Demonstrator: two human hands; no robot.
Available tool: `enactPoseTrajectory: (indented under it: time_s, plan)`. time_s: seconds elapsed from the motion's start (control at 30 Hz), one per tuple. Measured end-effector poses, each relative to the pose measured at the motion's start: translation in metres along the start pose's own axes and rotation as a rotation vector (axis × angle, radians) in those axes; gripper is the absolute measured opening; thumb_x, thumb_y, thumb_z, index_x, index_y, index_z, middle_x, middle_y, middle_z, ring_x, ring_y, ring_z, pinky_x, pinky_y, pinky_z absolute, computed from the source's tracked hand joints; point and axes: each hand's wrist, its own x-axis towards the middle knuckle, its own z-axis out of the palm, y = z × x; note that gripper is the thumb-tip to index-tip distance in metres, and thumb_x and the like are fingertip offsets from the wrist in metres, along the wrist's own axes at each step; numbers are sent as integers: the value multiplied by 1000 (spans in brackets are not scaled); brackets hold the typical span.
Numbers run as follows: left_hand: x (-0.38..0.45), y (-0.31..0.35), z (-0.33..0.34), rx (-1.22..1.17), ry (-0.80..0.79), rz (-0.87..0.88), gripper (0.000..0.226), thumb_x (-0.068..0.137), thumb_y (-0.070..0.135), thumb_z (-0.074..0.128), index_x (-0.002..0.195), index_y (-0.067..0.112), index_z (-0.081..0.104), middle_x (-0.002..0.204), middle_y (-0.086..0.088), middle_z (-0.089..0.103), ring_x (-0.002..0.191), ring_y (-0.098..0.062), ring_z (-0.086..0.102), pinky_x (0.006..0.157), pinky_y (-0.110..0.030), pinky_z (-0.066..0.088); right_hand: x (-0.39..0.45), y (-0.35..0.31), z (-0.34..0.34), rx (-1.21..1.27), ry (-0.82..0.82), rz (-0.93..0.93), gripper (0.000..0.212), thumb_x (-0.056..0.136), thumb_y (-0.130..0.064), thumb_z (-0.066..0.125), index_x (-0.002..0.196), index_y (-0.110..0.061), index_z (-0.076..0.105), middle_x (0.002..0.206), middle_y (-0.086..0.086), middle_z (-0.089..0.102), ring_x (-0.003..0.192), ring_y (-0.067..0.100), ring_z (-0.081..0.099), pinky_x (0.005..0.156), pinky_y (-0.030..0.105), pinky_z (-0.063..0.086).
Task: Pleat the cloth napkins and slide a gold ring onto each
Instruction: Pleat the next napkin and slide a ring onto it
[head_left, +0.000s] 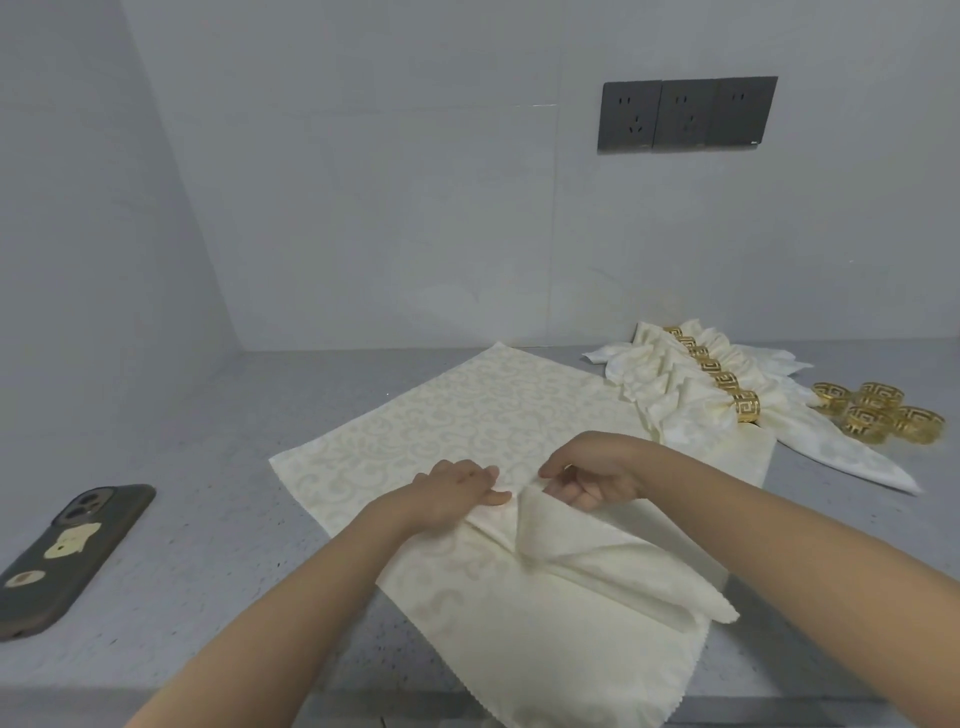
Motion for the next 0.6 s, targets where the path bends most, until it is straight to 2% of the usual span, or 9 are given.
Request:
enactPoseTrajectory:
  time_s: [0.03, 0.1, 0.17, 0.23, 0.3, 0.43, 0.47, 0.53, 0.6]
  plan:
    - [0, 3, -1, -31, -6, -28, 65, 86, 74, 21, 126, 32, 52, 136, 13, 47, 134, -21, 30, 112, -44, 20, -3, 2, 1, 47, -45, -8, 12, 94, -5, 47, 104, 0, 53, 78, 15, 67, 59, 22, 64, 55, 28, 53]
    - [2, 9, -3, -47, -6, -67, 76, 77, 83, 18, 114, 30, 57, 132, 3, 51, 127, -26, 40, 109, -46, 29, -11, 6, 3, 108, -93, -56, 12, 94, -8, 48, 99, -3, 57, 89, 14, 67, 72, 23, 65, 67, 30, 54]
    - [2, 15, -4, -15, -8, -86, 72, 73, 85, 26, 106, 29, 57, 126, 0, 52, 118, -26, 50, 104, -44, 37, -17, 12, 7, 78, -130, -118, 17, 95, -10, 45, 102, -2, 59, 101, 16, 67, 89, 24, 66, 77, 32, 54]
    - [2, 14, -5, 55, -19, -53, 64, 74, 78, 42, 109, 28, 61, 125, 7, 52, 114, -19, 52, 101, -38, 40, -21, 19, 13, 36, -152, -161, 21, 97, -9, 41, 105, 0, 58, 112, 18, 68, 107, 26, 64, 81, 33, 54]
    - [-1, 8, -7, 82, -89, 47, 46, 77, 66, 56, 107, 33, 64, 129, 13, 46, 121, -11, 44, 105, -33, 37, -22, 22, 16, 48, -129, -188, 21, 96, -7, 40, 105, 1, 57, 114, 19, 67, 111, 27, 62, 80, 33, 54]
    - [-7, 1, -13, 173, -141, 102, 50, 85, 53, 60, 133, 43, 49, 142, 23, 31, 129, -5, 34, 109, -29, 29, -24, 24, 17, 110, -77, -223, 19, 95, -5, 43, 108, 0, 56, 109, 18, 68, 99, 26, 66, 70, 31, 55]
    - [-6, 0, -13, 186, -143, 127, 49, 87, 51, 58, 134, 44, 47, 144, 22, 30, 131, -5, 32, 110, -30, 27, -23, 26, 20, 82, -24, -257, 17, 94, -4, 45, 106, -2, 57, 105, 16, 69, 91, 23, 67, 67, 30, 55]
    - [-7, 1, -9, 209, -137, 161, 47, 91, 45, 55, 137, 43, 45, 146, 19, 29, 135, -7, 26, 112, -32, 25, -15, 30, 24, -187, 228, -399, 17, 91, -4, 49, 101, -10, 62, 92, 3, 68, 78, 12, 63, 64, 20, 51]
    - [-9, 0, -5, 216, -110, 158, 47, 93, 42, 51, 138, 43, 42, 149, 18, 28, 139, -9, 22, 114, -36, 23, -4, 37, 27, -533, 502, -562, 21, 89, -10, 51, 98, -20, 67, 89, -9, 59, 84, 6, 55, 71, 15, 43]
